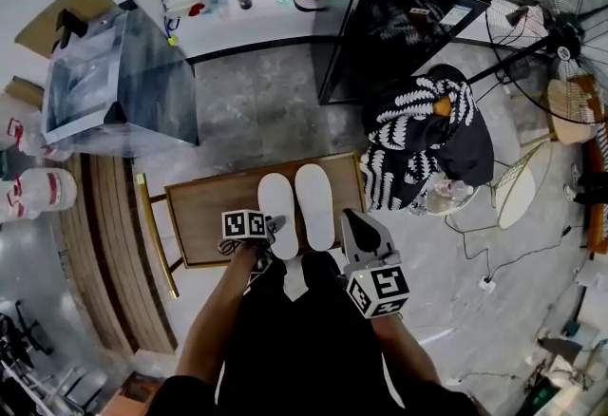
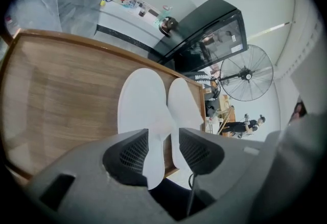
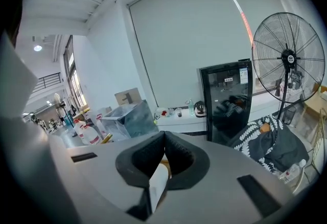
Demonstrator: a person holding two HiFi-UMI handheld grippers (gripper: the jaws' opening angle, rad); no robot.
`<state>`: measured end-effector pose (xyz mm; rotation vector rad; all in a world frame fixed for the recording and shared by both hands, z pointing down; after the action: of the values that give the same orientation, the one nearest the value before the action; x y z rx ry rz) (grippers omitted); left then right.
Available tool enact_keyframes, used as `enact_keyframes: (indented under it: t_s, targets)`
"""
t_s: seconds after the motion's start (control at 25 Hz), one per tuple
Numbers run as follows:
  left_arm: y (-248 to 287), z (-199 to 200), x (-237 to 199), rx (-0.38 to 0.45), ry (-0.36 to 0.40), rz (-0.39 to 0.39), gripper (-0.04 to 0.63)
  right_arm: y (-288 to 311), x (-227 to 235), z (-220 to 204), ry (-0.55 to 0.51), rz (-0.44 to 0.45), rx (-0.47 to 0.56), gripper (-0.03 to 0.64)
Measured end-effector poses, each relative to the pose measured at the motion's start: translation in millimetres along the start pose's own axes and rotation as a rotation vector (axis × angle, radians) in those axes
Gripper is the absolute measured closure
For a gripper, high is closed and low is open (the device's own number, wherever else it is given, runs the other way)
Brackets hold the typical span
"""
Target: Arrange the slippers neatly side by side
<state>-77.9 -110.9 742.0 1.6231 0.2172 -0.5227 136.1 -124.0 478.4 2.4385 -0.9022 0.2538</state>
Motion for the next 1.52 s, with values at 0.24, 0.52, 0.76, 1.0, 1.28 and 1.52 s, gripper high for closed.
enact_keyframes:
  t_s: [0.24,0.52,0.76,1.0,1.28,1.52]
  targets:
    - [-34.0,-1.3,-10.2,0.089,0.013,0.02,0.478,4.5,-13.0,2.7,-0.021,0.014,0.01,0.604]
    - [-94.8,5.1,-11.1,0.265,0.041,0.022,0.572,7.3,-31.7,7.8,-0.039,0.023,0.02,0.604]
    - [-170.1,13.9,3.5,0.529,0.096,0.031,0.578,7.0,-48.3,10.7,-0.044,0.034,0.038,0.604]
    - [-263.2,14.2,38.8,0.909,0.207,0.052,0.578,0.8,-63.7,14.8,-0.039,0.049,0.057,0.604]
    - [-337.4,-20.1,83.6,1.25,0.346,0.163,0.578,-13.2,-80.4,15.6,-0.035,0.063,0.082,0.604]
    - [-338.5,-46.0,97.2,1.302,0.455,0.189,0.578,-18.1,-92.1,7.5,-0.045,0.083,0.07,0.604]
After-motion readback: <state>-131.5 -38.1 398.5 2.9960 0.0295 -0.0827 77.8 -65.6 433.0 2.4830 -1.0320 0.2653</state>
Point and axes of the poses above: the fingertips, and each gripper's own axes: y forward along the fingers, x to its right, z out of its top, the point moved 7 cm from there along -y, backward along the fingers, and after that the axes turned 13 degrees about z, right-handed, at the moved point
